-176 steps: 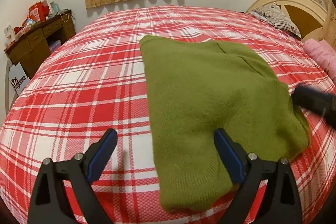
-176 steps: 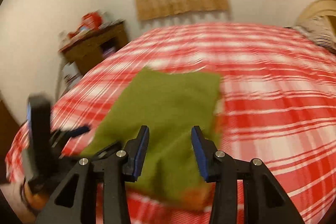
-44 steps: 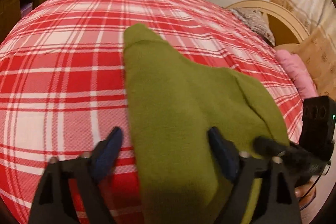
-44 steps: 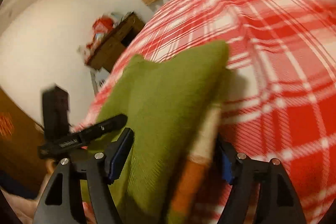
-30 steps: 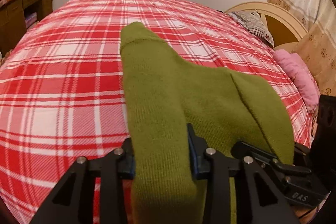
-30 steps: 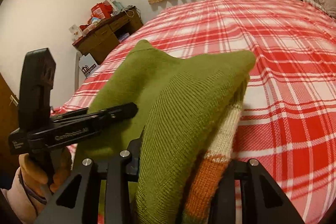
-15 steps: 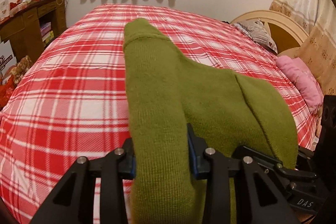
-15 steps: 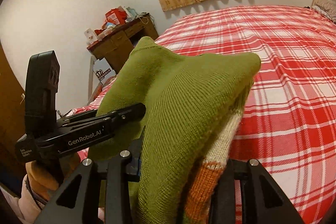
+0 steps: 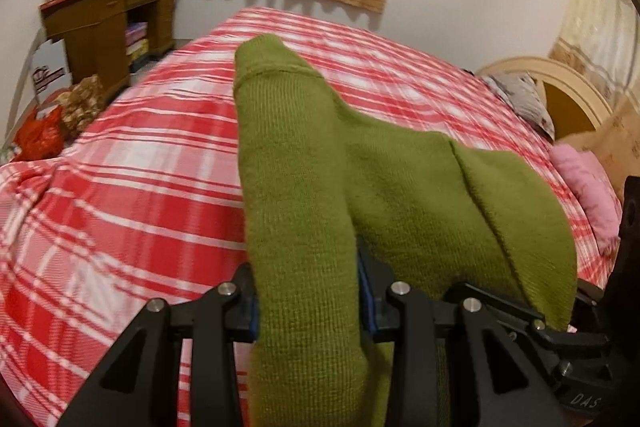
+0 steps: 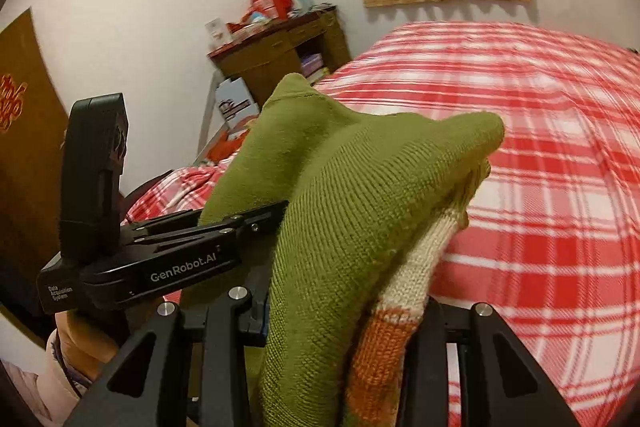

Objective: Fold small clothes
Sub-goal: 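Lift the green bundle with both tools and carry it across the bed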

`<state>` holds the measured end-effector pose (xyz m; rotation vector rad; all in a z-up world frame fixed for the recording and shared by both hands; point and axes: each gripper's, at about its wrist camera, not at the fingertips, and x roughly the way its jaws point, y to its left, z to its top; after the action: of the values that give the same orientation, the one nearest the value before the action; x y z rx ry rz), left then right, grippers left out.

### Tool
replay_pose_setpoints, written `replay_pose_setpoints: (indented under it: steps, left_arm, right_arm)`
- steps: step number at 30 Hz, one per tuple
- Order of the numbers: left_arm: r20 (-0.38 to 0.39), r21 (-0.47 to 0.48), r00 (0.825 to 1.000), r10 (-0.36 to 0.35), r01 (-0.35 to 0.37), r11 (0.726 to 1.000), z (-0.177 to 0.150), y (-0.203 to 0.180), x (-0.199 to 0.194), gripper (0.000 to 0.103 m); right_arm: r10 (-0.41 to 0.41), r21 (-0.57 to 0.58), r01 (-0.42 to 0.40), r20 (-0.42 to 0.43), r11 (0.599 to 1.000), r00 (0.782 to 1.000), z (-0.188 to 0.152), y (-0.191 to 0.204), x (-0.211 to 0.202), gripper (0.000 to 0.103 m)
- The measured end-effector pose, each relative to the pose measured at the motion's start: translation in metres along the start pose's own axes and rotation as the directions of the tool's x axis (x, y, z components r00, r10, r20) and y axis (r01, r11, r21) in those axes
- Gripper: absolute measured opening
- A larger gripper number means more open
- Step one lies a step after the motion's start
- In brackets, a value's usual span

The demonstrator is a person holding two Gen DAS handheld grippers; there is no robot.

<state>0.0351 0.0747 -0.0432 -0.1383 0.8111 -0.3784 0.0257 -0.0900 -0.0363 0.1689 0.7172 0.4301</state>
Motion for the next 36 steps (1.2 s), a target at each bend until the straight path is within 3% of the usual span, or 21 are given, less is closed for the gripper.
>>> replay_pose_setpoints:
  steps: [6,15,19,23,27,29,31,34,36]
  left_arm:
    - [0.05,-0.066,0.995,0.087,-0.084,0.994,0.01,0.043,-0.019,0.038]
    - [0.099,-0.14,0.965,0.243,-0.228,0.964,0.033,0.101,-0.024,0.038]
    - [0.12,-0.139,0.947,0.297,-0.28,0.95,0.05,0.117,-0.009,0.038]
    - [0.109,-0.152,0.939,0.327,-0.309,0.939,0.059,0.143,0.027,0.038]
    - [-0.019,-0.186,0.936,0.351,-0.349,0.919,0.054,0.173,0.077,0.04]
    - [-0.007,-0.216,0.939,0.345,-0.338,0.916,0.053,0.181,0.081,0.048]
    - [-0.018,-0.243,0.939,0.343,-0.337,0.91,0.054,0.185,0.079,0.056]
    - [-0.018,-0.229,0.937,0.348,-0.343,0.911,0.051,0.185,0.073,0.058]
    - [-0.015,-0.225,0.943,0.332,-0.327,0.918,0.05,0.185,0.062,0.058]
  right_arm:
    - [0.083,-0.07,-0.084,-0.013,0.994,0.996,0.024,0.042,0.038,0.038]
    - [0.224,-0.121,-0.223,-0.009,0.967,0.975,0.062,0.086,0.105,0.038]
    - [0.239,-0.179,-0.232,0.02,0.956,0.971,0.08,0.094,0.138,0.038]
    - [0.221,-0.197,-0.211,0.027,0.957,0.975,0.087,0.076,0.189,0.038]
    - [0.154,-0.135,-0.164,-0.086,0.977,0.984,0.082,0.042,0.252,0.039]
    - [0.222,-0.019,-0.225,-0.103,0.974,0.969,0.085,0.024,0.259,0.042]
    - [0.225,0.019,-0.225,-0.118,0.974,0.967,0.086,0.016,0.262,0.05]
    - [0.228,0.055,-0.223,-0.126,0.973,0.965,0.084,0.009,0.257,0.062]
    - [0.237,0.108,-0.226,-0.111,0.968,0.965,0.083,0.003,0.248,0.065]
